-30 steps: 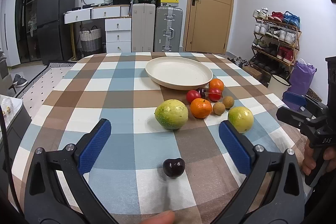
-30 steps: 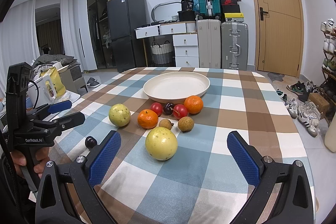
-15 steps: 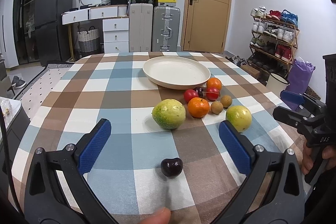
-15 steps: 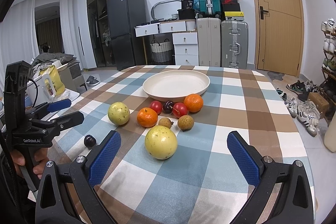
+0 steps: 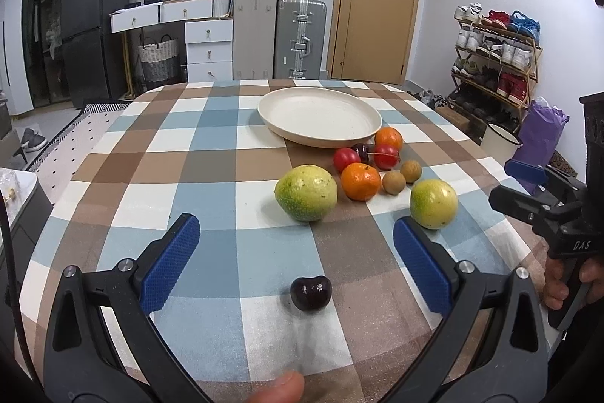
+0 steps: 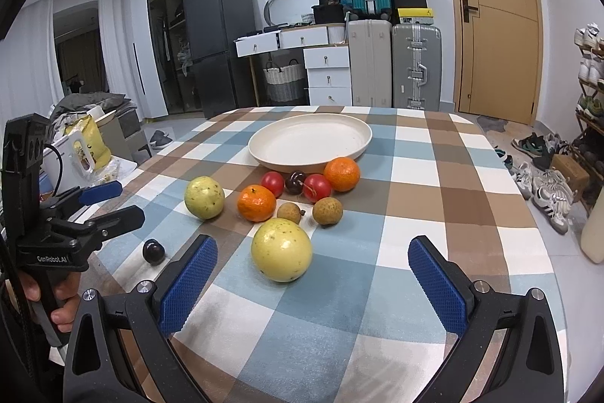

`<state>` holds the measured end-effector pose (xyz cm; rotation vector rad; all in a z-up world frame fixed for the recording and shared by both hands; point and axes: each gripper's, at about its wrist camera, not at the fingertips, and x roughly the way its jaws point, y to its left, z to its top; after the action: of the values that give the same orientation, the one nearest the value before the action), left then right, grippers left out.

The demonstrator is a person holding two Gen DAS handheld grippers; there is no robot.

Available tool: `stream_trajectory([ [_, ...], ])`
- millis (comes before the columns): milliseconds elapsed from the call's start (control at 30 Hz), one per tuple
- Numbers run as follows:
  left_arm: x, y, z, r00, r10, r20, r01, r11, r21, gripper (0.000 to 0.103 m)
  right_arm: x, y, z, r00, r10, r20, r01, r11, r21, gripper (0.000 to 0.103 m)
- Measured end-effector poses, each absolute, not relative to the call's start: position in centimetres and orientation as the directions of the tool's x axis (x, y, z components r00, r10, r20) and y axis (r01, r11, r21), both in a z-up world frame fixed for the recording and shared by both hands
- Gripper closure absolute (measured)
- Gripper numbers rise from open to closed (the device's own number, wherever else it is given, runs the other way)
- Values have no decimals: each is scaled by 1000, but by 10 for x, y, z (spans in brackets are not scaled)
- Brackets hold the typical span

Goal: Organize fruits

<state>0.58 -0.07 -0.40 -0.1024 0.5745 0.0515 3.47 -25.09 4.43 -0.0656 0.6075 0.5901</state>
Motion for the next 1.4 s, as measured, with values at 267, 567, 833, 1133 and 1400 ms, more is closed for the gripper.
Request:
stream_trajectory([
  [267,11,-4,-10,804,5,-595,-37,998,-41,1,44,-244,44,626,488,-608,-544,832,107,0],
  [567,18,7,-26,715,-39,-698,-33,995,-90,1,62,-229,34,556,477,-680,-549,826,130,1],
  [833,24,3,-37,668,-55,-742,-1,997,-75,14,73,-210,18,489,477,-731,-567,810,150,15],
  [1133,28,1,-45,621,-113,-776,31,992,-120,55,79,-192,8,438,472,-765,-587,795,154,24],
  [1400,29,2,-44,621,-181,-763,61,981,-184,78,84,-187,0,424,468,-776,-580,798,164,34],
])
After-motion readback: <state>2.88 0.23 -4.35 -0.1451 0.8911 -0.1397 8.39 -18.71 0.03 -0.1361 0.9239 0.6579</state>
